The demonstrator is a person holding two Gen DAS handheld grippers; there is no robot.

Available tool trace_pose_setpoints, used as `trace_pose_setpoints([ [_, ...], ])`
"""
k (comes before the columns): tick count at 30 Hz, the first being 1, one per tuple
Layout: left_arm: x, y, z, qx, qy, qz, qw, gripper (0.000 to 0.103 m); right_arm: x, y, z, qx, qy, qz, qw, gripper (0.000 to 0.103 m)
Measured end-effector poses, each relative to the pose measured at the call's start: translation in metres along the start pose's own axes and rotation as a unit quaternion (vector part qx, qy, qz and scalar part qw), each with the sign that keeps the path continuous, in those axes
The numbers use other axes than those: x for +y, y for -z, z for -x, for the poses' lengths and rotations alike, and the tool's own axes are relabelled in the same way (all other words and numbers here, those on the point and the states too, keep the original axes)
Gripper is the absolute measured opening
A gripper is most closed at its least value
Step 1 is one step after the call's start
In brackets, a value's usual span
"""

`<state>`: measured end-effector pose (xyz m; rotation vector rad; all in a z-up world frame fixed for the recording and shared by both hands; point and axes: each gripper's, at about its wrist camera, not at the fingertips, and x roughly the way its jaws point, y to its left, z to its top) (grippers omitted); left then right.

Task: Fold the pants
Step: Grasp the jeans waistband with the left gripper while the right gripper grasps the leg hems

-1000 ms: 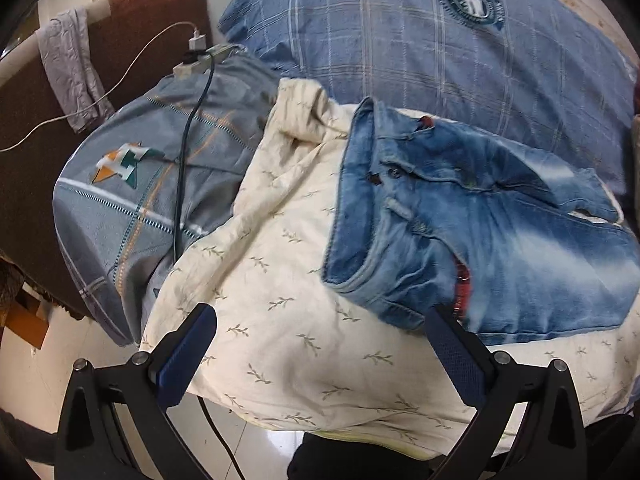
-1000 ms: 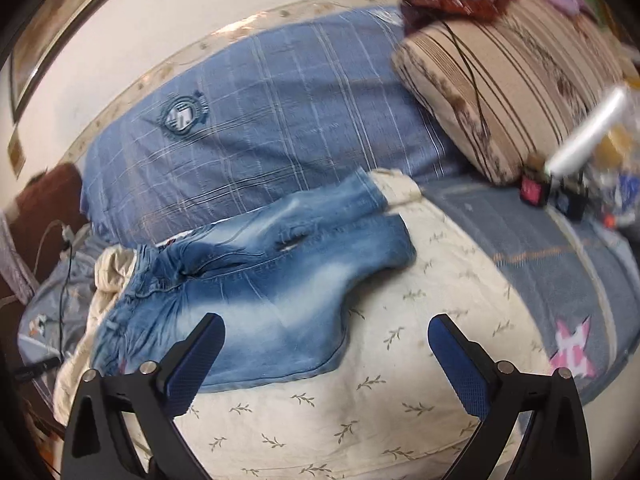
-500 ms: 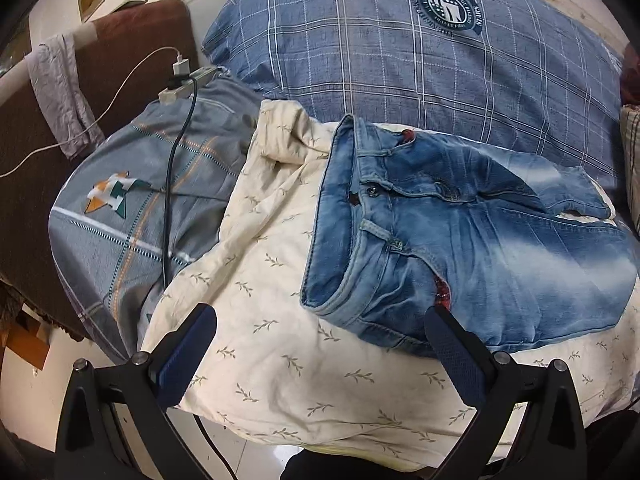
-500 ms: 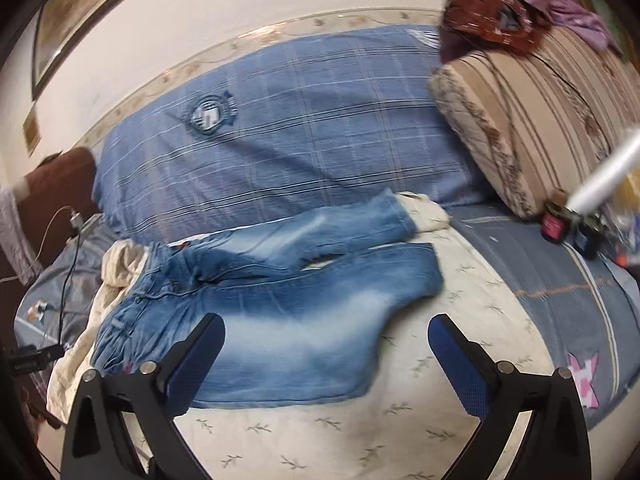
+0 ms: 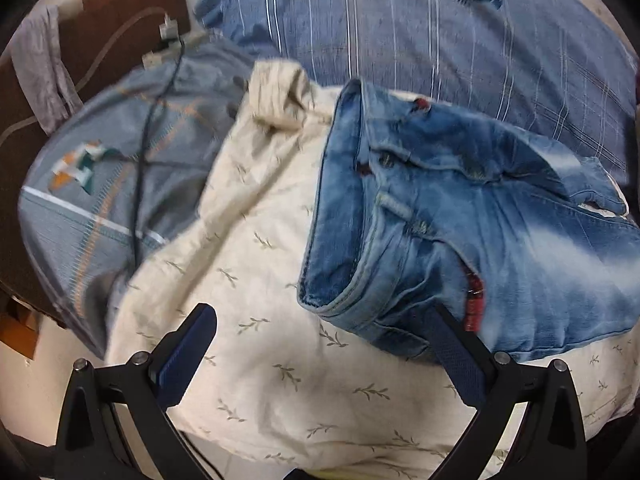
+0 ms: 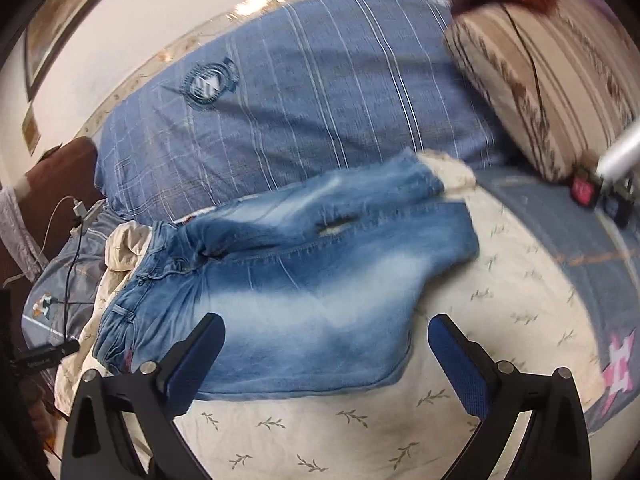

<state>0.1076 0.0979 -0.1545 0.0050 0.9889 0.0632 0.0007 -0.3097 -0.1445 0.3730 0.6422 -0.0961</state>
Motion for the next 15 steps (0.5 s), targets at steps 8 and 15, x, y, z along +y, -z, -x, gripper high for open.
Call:
trace_pose_setpoints([
  [8,-0.002,-0.009,-0.046,0.054,0.077,0.010,0.9955,0.067,-0.050,0.007,-0.036,0.070,-0.097,-0.144,0.982,0.095],
  [15,-0.011,-0.009,-0.061,0.054,0.082,0.009,0.9951,0.063,-0.076,0.019,-0.052,0.101,-0.122,-0.242,0.957,0.082],
])
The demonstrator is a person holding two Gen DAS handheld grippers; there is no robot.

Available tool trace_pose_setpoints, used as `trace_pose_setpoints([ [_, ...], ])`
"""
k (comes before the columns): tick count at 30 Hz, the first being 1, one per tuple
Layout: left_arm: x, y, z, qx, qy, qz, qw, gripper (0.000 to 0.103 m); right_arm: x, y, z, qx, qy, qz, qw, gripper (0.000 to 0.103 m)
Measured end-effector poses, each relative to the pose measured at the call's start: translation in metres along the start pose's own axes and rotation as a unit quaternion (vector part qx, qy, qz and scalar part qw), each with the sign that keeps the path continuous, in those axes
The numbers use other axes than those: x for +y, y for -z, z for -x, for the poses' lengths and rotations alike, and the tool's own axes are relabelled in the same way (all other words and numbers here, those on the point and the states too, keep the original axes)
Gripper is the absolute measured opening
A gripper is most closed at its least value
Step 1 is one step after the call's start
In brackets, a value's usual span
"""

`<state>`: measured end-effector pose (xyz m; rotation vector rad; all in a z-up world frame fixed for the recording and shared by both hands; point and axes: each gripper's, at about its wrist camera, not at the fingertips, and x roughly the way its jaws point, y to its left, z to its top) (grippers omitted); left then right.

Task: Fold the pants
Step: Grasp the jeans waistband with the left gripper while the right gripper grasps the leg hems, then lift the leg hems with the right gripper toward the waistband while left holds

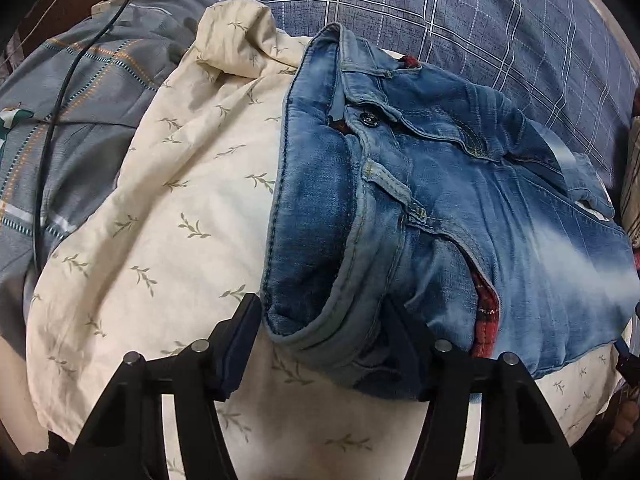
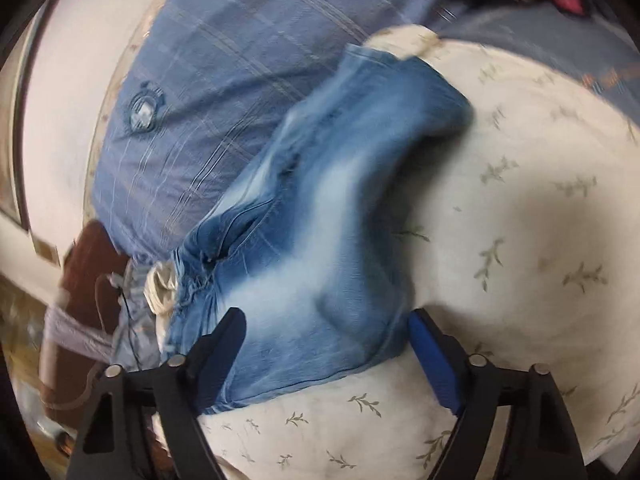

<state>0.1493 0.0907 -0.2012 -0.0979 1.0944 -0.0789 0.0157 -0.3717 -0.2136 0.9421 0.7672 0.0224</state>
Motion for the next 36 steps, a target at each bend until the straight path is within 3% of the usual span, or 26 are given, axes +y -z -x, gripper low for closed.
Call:
trace_pose_setpoints([
  [3,-0.002,-0.001,-0.002,-0.010,-0.001,-0.004,0.9999,0.058,-0.012,-0.001,0.000,-0.004,-0.024,-0.048,0.999,0.082],
  [7,-0.007,-0.005,0.001,-0.025,-0.003,-0.007,0.9997,0.042,-0.019,-0.001,-0.005,-0.014,-0.059,-0.088,0.994,0.082],
  [8,-0.008,-0.005,0.002,-0.027,-0.003,-0.007,0.9996,0.038,-0.022,-0.001,-0.007,-0.016,-0.072,-0.103,0.992,0.078],
  [10,-0.010,-0.005,0.007,-0.032,0.003,-0.004,0.9995,0.032,-0.027,-0.002,-0.013,-0.014,-0.088,-0.122,0.988,0.061],
  [11,-0.011,-0.005,0.011,-0.036,0.008,-0.003,0.9993,0.029,-0.031,-0.002,-0.018,-0.012,-0.091,-0.135,0.987,0.035],
  [12,-0.012,-0.004,0.016,-0.042,0.013,-0.004,0.9990,0.028,-0.034,-0.002,-0.020,-0.008,-0.089,-0.139,0.986,0.021],
  [15,-0.012,-0.006,0.029,-0.063,0.030,-0.006,0.9975,0.023,-0.034,-0.001,-0.022,-0.012,-0.071,-0.135,0.988,0.018],
  [20,-0.011,-0.003,0.048,-0.089,0.035,-0.005,0.9954,0.020,0.009,0.001,0.000,-0.057,-0.027,-0.021,0.998,0.014],
  [24,0.001,0.001,0.062,-0.100,0.029,0.005,0.9945,0.020,0.027,0.011,0.017,-0.073,-0.019,0.018,0.997,0.014],
  [31,0.023,0.035,0.080,-0.093,0.021,0.006,0.9955,0.020,0.028,0.035,0.037,-0.044,-0.026,0.017,0.999,0.014],
  [36,0.030,0.051,0.075,-0.085,0.006,0.003,0.9964,0.021,0.008,0.054,0.035,0.018,-0.058,-0.010,0.998,0.017],
])
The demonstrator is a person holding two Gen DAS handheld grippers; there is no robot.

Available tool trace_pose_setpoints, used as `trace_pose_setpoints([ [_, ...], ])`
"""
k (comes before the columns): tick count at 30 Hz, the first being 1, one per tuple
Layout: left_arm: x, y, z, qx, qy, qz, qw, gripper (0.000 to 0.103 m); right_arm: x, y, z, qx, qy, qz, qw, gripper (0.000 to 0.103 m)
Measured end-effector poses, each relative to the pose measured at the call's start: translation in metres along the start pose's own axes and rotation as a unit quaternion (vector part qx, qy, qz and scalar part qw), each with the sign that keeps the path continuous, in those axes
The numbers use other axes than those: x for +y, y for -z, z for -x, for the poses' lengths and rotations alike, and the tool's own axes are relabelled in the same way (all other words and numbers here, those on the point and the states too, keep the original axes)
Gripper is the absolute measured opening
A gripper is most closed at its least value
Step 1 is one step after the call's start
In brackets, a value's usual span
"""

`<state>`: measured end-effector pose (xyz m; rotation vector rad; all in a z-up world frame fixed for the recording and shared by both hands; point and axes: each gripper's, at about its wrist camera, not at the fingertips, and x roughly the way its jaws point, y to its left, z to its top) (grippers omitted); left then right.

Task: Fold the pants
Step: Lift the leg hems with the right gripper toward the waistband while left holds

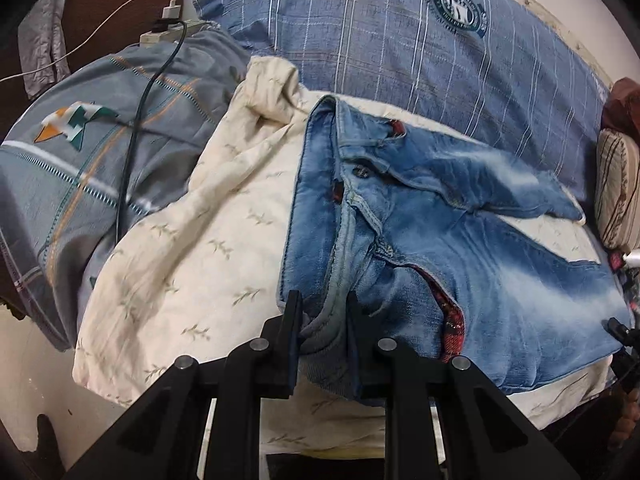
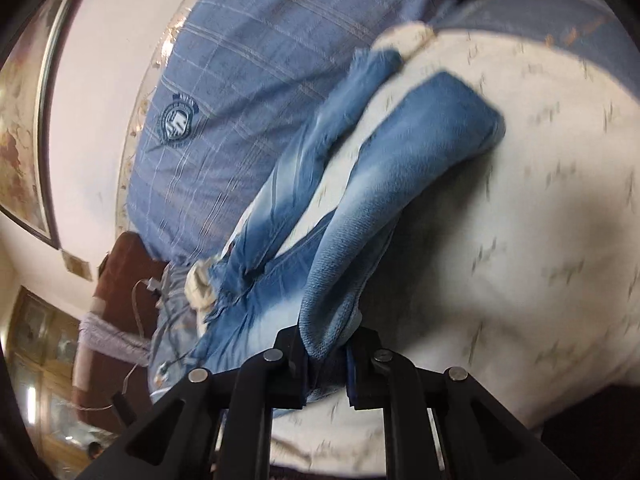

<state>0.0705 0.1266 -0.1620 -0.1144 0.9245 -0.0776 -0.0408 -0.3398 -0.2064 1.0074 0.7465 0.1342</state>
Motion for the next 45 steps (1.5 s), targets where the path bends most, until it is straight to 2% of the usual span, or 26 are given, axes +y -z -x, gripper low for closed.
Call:
trace_pose_setpoints([
  [4,-0.002,0.000,-0.005,0.011,-0.006,0.000,0.9999,0.021,-0.017,0.000,-0.004,0.020,-0.013,-0.046,0.999,0.018],
  [7,-0.008,-0.001,-0.003,0.006,-0.014,-0.014,0.9998,0.022,-0.024,-0.012,0.003,0.008,-0.023,-0.062,0.998,0.021],
  [10,-0.007,-0.001,-0.004,0.010,-0.014,-0.011,0.9998,0.022,-0.034,-0.026,0.010,-0.009,-0.022,-0.081,0.996,0.029],
  [11,-0.006,-0.001,-0.005,0.012,-0.014,-0.011,0.9998,0.023,-0.038,-0.032,0.015,-0.025,-0.016,-0.088,0.996,0.033],
  [13,-0.006,0.000,-0.007,0.016,-0.017,-0.011,0.9997,0.023,-0.042,-0.041,0.022,-0.045,-0.020,-0.103,0.993,0.052],
  [14,-0.005,0.000,-0.008,0.018,-0.018,-0.010,0.9996,0.023,-0.047,-0.046,0.030,-0.065,-0.016,-0.114,0.991,0.070],
  [15,-0.004,0.000,-0.009,0.019,-0.018,-0.009,0.9996,0.023,-0.051,-0.051,0.037,-0.084,-0.017,-0.125,0.988,0.074],
  [17,-0.005,0.000,-0.011,0.021,-0.020,-0.009,0.9995,0.023,-0.064,-0.061,0.052,-0.121,-0.015,-0.149,0.981,0.074],
  [20,-0.005,0.001,-0.014,0.026,-0.025,-0.010,0.9993,0.023,-0.083,-0.079,0.057,-0.134,-0.016,-0.180,0.974,0.074],
  [23,-0.006,0.001,-0.015,0.028,-0.029,-0.011,0.9991,0.023,-0.097,-0.098,0.047,-0.119,-0.030,-0.193,0.974,0.074],
  [28,-0.008,-0.001,-0.014,0.031,-0.032,-0.012,0.9989,0.024,-0.101,-0.117,0.012,-0.060,-0.029,-0.164,0.984,0.074],
  [29,-0.008,-0.001,-0.014,0.032,-0.032,-0.011,0.9989,0.024,-0.096,-0.119,0.010,-0.062,-0.027,-0.146,0.987,0.074],
  [30,-0.008,-0.001,-0.015,0.032,-0.032,-0.011,0.9989,0.024,-0.091,-0.119,0.009,-0.062,-0.023,-0.130,0.989,0.070],
  [31,-0.008,-0.001,-0.014,0.032,-0.032,-0.010,0.9989,0.024,-0.085,-0.120,0.007,-0.058,-0.017,-0.113,0.992,0.061],
  [32,-0.007,-0.001,-0.015,0.032,-0.031,-0.011,0.9989,0.024,-0.079,-0.119,0.007,-0.054,-0.014,-0.100,0.993,0.032],
  [33,-0.007,-0.001,-0.015,0.033,-0.030,-0.011,0.9990,0.024,-0.075,-0.117,0.007,-0.050,-0.015,-0.097,0.994,0.021],
  [36,-0.005,0.000,-0.016,0.035,-0.028,-0.010,0.9989,0.025,-0.048,-0.114,0.021,-0.066,-0.034,-0.072,0.995,0.019],
  [39,-0.004,0.000,-0.016,0.035,-0.024,-0.008,0.9991,0.025,-0.003,-0.119,0.036,-0.076,-0.032,-0.030,0.996,0.018],
  [43,-0.003,0.000,-0.017,0.035,-0.022,-0.005,0.9991,0.026,0.067,-0.121,0.046,-0.087,0.026,0.038,0.995,0.018],
  [45,-0.003,0.000,-0.018,0.037,-0.022,-0.005,0.9991,0.026,0.097,-0.121,0.047,-0.087,0.041,0.057,0.994,0.022],
])
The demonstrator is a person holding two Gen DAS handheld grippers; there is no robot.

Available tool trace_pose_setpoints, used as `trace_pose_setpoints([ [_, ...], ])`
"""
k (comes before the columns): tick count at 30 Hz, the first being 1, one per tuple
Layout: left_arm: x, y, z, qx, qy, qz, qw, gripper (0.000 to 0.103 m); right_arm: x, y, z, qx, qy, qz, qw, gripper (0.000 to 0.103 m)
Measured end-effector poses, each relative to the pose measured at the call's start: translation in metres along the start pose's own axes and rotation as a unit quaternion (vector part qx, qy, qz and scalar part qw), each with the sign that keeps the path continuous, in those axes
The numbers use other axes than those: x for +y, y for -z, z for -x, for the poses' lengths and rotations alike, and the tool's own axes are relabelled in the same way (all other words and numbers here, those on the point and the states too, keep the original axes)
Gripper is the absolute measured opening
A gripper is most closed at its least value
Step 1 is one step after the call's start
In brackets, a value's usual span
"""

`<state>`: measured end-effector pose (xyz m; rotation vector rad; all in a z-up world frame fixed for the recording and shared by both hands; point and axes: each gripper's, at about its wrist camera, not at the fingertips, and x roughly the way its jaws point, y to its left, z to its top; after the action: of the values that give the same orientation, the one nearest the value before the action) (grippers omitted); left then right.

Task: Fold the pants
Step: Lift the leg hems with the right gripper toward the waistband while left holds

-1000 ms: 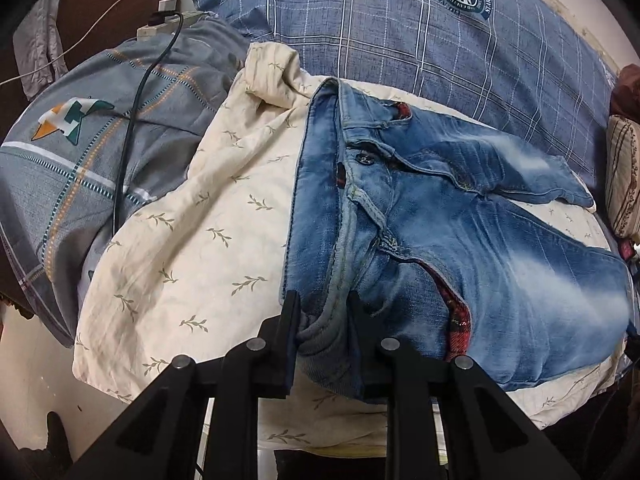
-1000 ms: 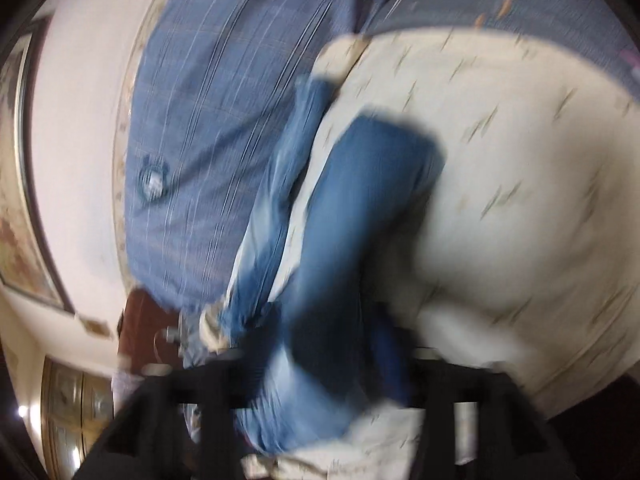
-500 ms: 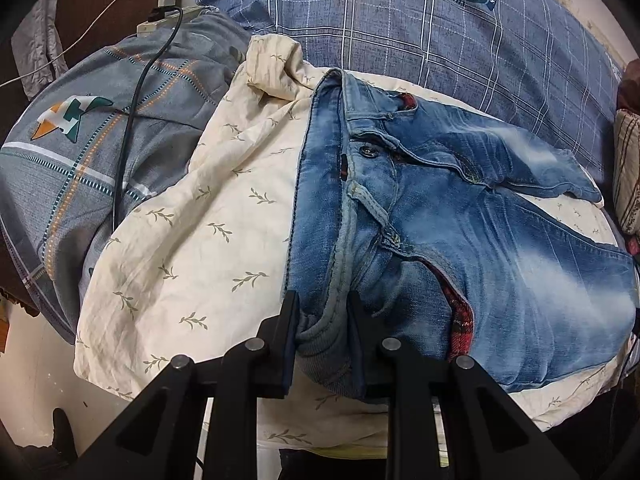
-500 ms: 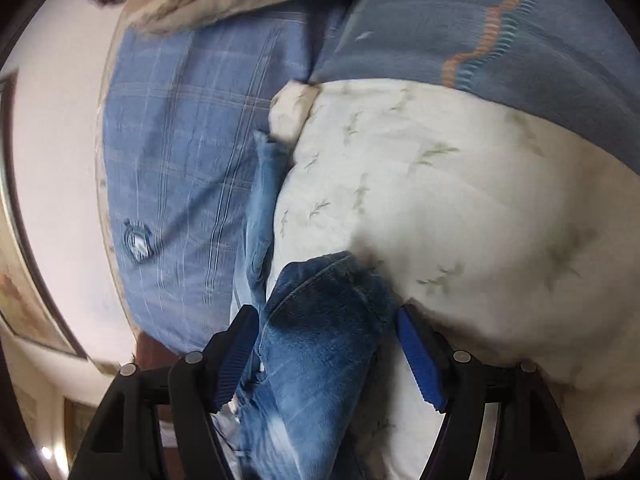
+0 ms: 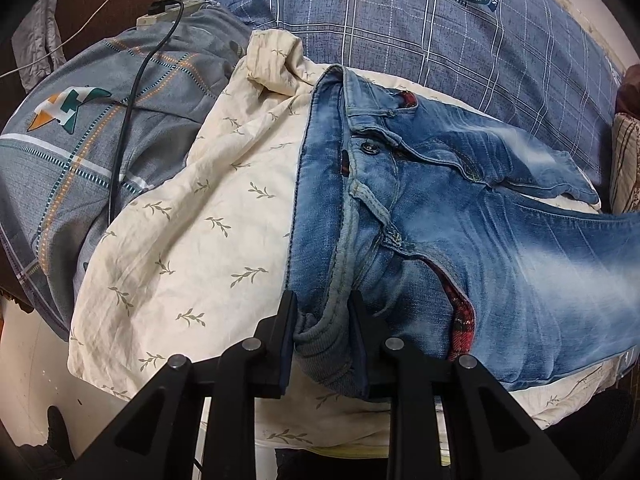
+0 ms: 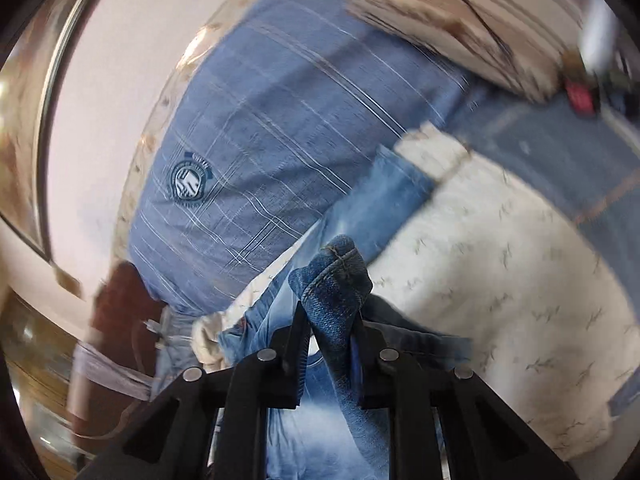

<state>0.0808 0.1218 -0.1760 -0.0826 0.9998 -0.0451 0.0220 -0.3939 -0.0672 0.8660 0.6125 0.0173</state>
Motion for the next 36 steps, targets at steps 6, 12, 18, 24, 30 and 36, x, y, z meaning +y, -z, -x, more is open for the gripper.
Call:
trace_pose_setpoints([
  [6,0.001,-0.001,0.001,0.002,0.006,0.003,1.0000,0.028,0.044,-0.004,-0.009,0.021,0.032,0.075,0.996,0.053],
  [12,0.000,-0.001,-0.002,0.007,0.001,0.001,1.0000,0.029,-0.040,-0.001,0.008,-0.013,0.034,0.000,0.999,0.072],
  [18,-0.004,-0.002,-0.001,0.006,-0.011,-0.004,0.9999,0.029,-0.136,0.034,-0.002,0.036,0.065,-0.083,0.994,0.062],
  [24,-0.008,-0.004,0.003,0.004,-0.020,-0.019,0.9996,0.029,-0.195,0.066,-0.004,0.031,0.044,-0.151,0.987,0.058],
  [30,-0.008,-0.003,0.002,0.004,-0.021,-0.019,0.9996,0.029,-0.211,0.068,-0.037,0.053,-0.026,-0.201,0.978,0.060],
  [36,-0.006,-0.003,0.002,0.005,-0.012,-0.018,0.9998,0.029,-0.200,0.066,-0.045,0.010,-0.026,-0.200,0.979,0.019],
])
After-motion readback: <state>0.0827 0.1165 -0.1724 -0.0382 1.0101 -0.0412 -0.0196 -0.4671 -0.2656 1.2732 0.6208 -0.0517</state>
